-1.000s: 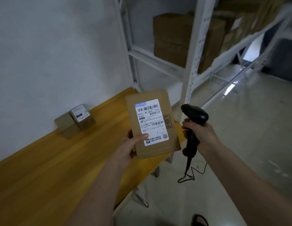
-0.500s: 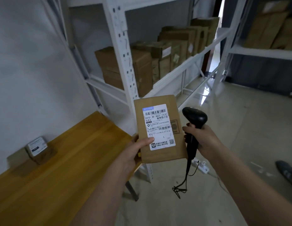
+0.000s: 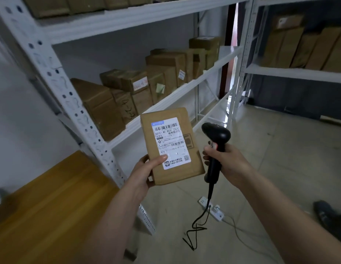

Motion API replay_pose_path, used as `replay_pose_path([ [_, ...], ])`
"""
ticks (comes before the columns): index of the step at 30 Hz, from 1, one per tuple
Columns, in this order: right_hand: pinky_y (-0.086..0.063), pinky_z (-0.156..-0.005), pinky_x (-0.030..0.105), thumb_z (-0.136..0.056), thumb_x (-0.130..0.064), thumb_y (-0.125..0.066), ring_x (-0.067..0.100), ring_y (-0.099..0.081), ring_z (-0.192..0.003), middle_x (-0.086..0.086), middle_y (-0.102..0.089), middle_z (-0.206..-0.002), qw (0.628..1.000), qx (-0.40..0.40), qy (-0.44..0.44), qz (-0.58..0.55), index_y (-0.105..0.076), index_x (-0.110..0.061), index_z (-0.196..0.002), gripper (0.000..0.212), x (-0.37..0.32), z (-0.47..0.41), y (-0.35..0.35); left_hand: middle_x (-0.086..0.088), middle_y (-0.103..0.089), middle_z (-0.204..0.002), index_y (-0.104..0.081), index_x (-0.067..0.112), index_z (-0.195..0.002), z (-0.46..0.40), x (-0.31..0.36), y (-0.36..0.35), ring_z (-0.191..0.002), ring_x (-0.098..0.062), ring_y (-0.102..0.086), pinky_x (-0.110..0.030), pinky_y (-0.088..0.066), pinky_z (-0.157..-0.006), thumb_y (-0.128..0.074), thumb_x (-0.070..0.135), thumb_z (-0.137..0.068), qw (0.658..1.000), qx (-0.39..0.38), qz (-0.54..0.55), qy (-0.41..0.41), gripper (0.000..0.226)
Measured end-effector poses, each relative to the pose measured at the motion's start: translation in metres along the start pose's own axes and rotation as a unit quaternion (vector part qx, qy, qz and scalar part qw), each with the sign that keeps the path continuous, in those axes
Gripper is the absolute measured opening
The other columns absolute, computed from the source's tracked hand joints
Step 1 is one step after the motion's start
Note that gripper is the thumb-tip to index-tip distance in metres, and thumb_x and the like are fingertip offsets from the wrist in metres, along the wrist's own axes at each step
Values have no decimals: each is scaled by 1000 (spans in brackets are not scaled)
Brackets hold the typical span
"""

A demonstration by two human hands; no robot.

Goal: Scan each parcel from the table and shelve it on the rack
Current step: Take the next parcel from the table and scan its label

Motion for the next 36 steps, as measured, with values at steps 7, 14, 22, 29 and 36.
replay_pose_path([
  [7,-54,-75,37,-93,-21,-62,22,-63,-77,9,-64,-88,999,32,19,10,-58,-10,-108,20,-16,-46,40,1,-76,-100,-66,21,-115,-40,21,-56,-100,-21,-67,-35,-55,-71,-80,37,-59,1000,1,-15,-25,60],
  [14,-51,-57,33,-91,-14,-61,21,-55,-56,11,-59,-67,994,75,83,18,-59,-6,-95,8,-47,-124,82,-1,-76,-100,-66,20,-114,-118,51,-112,-93,-20,-70,-33,-55,-67,-78,34,-63,998,-16,-14,-51,54],
  [22,-47,-45,28,-92,-11,-58,23,-55,-44,16,-58,-60,985,77,140,70,-55,1,-88,13,-121,-239,119,0,-76,-101,-66,23,-116,-219,123,-160,-97,-21,-70,-43,-57,-86,-84,32,-61,997,-3,-16,-79,58],
  [29,-45,-43,24,-91,-12,-58,18,-51,-42,13,-55,-57,979,106,161,71,-56,0,-85,13,-159,-299,147,4,-75,-102,-64,24,-120,-268,187,-194,-99,-19,-69,-32,-53,-69,-81,41,-52,993,7,-35,-113,72],
  [36,-48,-48,27,-88,-9,-64,15,-53,-46,8,-56,-58,972,94,212,27,-59,-15,-99,13,-211,-355,143,-1,-74,-110,-62,22,-124,-285,246,-209,-105,-25,-69,-52,-50,-98,-86,47,-46,983,-14,-40,-178,85],
])
Point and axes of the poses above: each hand's wrist, its own z-axis away from the middle knuckle, its own y-axis out of the back of the hand, x = y × z, the point moved 3 cm from there along -z, towards the middle knuckle
